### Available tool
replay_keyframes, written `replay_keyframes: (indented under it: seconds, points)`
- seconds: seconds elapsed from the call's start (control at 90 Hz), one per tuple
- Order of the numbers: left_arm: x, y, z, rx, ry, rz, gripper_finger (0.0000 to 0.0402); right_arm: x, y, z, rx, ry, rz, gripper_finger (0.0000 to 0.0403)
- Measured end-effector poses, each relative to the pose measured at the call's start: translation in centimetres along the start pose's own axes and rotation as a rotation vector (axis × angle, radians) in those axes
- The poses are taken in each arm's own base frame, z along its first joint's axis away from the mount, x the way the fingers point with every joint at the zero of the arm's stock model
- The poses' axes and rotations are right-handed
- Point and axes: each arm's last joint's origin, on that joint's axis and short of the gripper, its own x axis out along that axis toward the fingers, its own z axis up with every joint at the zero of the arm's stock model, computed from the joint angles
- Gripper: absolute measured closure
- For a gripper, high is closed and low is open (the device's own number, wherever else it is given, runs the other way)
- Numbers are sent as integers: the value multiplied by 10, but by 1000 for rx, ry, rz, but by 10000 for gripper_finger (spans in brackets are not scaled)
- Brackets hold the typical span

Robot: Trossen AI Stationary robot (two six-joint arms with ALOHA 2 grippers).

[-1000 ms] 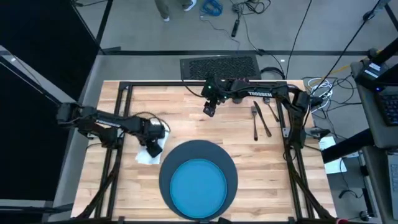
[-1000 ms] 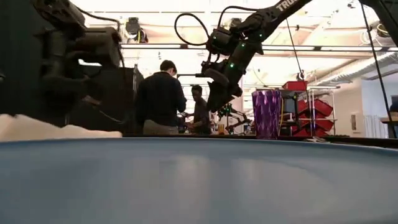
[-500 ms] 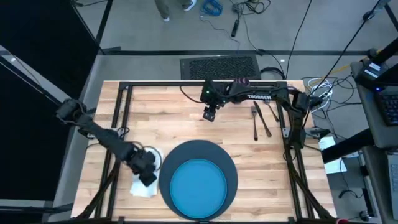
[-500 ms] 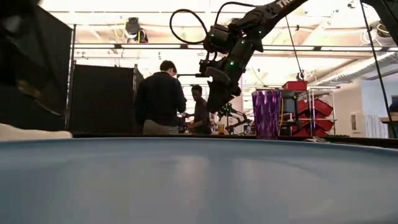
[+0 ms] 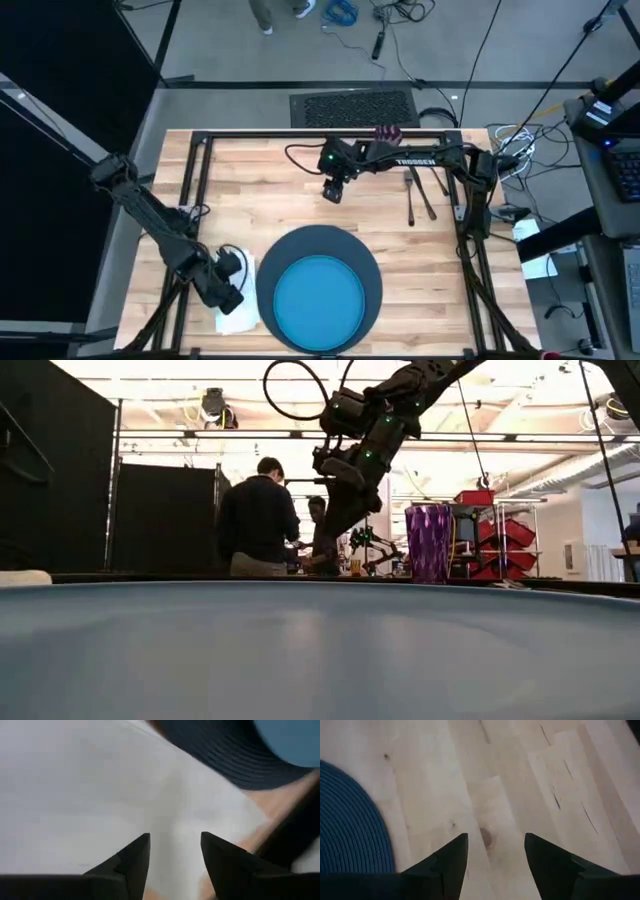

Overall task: Set table place
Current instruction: Move the table napkin beside the placemat

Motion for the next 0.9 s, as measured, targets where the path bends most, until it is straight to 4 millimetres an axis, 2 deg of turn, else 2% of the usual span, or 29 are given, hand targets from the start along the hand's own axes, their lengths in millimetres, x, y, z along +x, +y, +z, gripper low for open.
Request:
replay_keyframes:
  seconds: [0.122,0.278,0.567,0.733,0.9]
  points:
    - [4,9,0,10,-9,67,240,1,18,1,-13,-23,100,220]
    - [13,21,1,31,-54,117,240,2,68,6,-111,-149,293,220]
    - [28,46,10,46,-158,219,240,-7,162,6,-256,-393,480,220]
    - [31,54,23,93,-236,256,240,22,203,-8,-275,-466,580,220]
    - [32,46,39,153,-307,189,240,67,211,-20,-202,-458,626,220]
